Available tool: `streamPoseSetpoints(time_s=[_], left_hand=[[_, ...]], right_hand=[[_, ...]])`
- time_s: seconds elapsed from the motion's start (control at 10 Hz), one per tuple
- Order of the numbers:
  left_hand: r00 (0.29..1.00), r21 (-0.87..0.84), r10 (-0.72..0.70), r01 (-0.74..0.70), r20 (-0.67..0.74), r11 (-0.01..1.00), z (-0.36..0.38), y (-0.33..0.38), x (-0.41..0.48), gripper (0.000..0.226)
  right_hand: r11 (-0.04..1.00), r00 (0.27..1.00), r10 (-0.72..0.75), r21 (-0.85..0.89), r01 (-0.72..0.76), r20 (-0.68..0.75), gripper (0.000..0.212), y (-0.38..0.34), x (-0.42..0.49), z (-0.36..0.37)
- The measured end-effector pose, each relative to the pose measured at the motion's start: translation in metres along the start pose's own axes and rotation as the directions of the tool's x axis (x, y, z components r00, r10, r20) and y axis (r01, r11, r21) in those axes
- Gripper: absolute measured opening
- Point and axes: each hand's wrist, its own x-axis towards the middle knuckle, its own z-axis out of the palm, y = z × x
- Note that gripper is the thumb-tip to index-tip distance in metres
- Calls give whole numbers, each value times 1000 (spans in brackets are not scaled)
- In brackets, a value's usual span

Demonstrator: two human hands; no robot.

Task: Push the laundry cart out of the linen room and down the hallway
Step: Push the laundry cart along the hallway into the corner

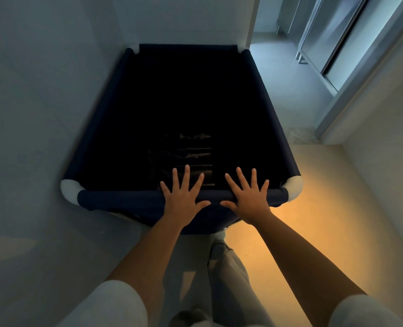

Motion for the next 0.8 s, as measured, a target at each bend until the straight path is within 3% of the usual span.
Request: streamPoseSetpoints(time_s=[0.8], left_hand=[[999,30,10,-9,-43,1000,-1,1,-3,81]], right_hand=[[1000,1000,-11,9,11,-19,79,1,-1,1]])
